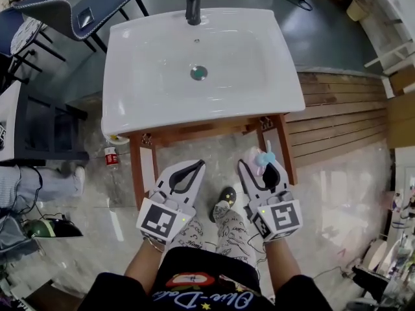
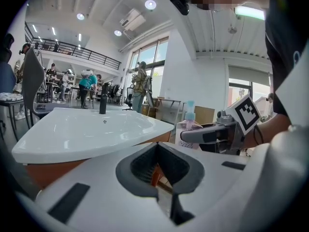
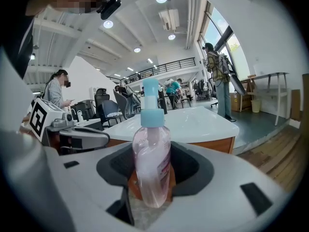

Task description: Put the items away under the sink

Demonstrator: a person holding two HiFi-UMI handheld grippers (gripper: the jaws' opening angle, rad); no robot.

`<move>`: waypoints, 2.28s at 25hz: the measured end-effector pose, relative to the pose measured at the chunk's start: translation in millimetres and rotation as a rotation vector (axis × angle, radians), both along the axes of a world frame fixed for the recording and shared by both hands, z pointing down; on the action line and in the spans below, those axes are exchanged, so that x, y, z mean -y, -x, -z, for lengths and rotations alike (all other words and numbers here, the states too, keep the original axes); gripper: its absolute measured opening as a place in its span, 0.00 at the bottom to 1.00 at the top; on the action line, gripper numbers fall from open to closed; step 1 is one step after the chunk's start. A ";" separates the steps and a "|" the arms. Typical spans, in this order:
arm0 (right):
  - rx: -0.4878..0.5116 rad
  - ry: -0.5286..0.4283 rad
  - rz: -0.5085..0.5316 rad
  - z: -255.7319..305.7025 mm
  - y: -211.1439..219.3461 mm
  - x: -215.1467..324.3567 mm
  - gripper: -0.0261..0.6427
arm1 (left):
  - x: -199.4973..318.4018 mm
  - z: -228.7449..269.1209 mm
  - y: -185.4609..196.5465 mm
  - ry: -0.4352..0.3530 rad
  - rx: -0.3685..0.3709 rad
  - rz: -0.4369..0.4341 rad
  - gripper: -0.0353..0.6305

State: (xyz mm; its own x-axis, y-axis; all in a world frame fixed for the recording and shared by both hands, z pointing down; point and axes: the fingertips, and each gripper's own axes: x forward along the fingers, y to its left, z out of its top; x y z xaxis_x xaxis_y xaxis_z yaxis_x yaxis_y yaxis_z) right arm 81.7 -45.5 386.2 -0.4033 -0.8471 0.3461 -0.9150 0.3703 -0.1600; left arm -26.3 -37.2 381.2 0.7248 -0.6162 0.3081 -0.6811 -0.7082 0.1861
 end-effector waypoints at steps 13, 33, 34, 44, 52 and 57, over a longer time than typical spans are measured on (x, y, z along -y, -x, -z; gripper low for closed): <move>0.008 0.002 -0.022 -38.1 -15.7 -0.7 0.36 | 3.1 -38.3 -18.1 0.005 -0.003 -0.019 0.06; -0.005 -0.017 -0.026 -116.4 -33.5 10.9 0.36 | 17.0 -120.9 -33.2 -0.039 0.028 -0.024 0.06; -0.008 -0.020 -0.026 -121.3 -34.1 11.6 0.36 | 17.6 -126.8 -33.4 -0.046 0.034 -0.024 0.06; -0.012 -0.043 -0.031 -175.1 -38.0 14.3 0.36 | 18.8 -185.3 -38.0 -0.072 0.046 -0.046 0.06; -0.019 -0.066 -0.041 -206.7 -48.6 20.2 0.36 | 26.5 -214.1 -49.9 -0.091 0.015 -0.056 0.06; 0.015 -0.130 -0.028 -222.6 -50.8 31.9 0.36 | 32.2 -237.8 -56.9 -0.118 -0.015 -0.068 0.06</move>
State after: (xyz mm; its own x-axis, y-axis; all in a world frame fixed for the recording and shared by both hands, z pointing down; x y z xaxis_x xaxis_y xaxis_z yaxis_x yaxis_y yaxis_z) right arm 132.5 -77.5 608.9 -0.3828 -0.8956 0.2265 -0.9233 0.3629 -0.1255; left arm 30.6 -69.4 619.0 0.7703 -0.5965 0.2256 -0.6283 -0.7703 0.1085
